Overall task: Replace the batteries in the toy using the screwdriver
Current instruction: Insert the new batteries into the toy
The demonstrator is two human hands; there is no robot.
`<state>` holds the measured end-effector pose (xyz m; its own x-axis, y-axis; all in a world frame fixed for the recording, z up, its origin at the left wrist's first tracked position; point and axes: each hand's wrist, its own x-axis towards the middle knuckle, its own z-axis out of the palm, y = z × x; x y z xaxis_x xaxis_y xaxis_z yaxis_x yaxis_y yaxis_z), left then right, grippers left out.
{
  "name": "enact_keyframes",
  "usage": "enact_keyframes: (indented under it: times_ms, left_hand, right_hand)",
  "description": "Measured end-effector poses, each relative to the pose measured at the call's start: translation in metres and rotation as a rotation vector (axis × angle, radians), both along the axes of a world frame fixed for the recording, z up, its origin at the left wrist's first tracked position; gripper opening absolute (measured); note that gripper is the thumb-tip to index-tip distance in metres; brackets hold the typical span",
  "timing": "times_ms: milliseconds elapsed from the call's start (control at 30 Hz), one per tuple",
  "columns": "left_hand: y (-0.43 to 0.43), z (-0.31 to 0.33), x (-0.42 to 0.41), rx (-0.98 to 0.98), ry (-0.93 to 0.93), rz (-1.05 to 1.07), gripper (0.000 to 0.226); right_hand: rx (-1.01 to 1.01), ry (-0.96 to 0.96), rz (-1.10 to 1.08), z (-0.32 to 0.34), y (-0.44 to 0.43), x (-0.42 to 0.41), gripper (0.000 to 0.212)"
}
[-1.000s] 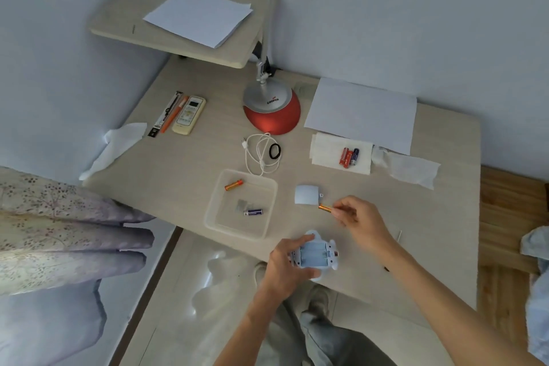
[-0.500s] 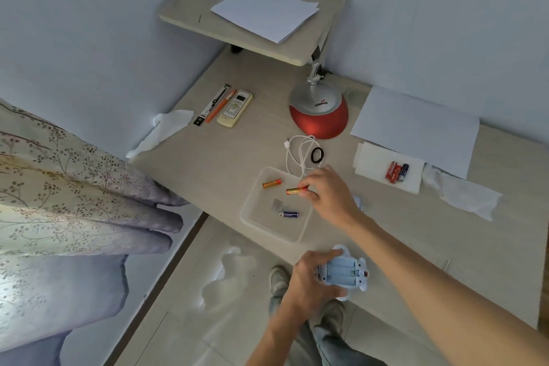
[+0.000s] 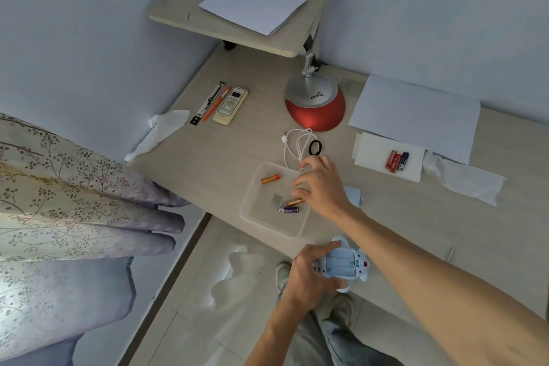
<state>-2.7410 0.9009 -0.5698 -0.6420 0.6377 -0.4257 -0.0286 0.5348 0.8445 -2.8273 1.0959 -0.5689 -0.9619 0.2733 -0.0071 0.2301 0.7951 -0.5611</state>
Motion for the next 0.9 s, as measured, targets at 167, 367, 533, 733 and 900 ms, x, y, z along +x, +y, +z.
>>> enact_keyframes:
  times_ms: [167,367,533,733,900]
  left_hand:
    - [0.0,-0.002,-0.002,0.01,-0.022,-0.008,0.077]
    - [0.0,-0.005,-0.005,0.011,-0.025,-0.014,0.077]
    - [0.001,-0.008,-0.011,0.02,-0.075,-0.028,0.078]
    - [0.02,-0.009,-0.014,-0.002,-0.022,-0.09,0.082]
    - [0.052,-0.008,-0.017,0.034,0.013,-0.145,0.082]
  right_hand:
    - [-0.165,0.135,-0.175,0.025,0.025,0.038,0.021]
    - [-0.361,0.086,-0.346,0.03,0.038,0.142,0.037]
    - [-0.496,-0.143,-0.233,0.01,0.017,0.209,0.065]
    - [-0.501,-0.171,-0.202,0.014,-0.01,0.216,0.059]
    - [-0.417,-0.171,-0.316,0.004,0.009,0.219,0.051]
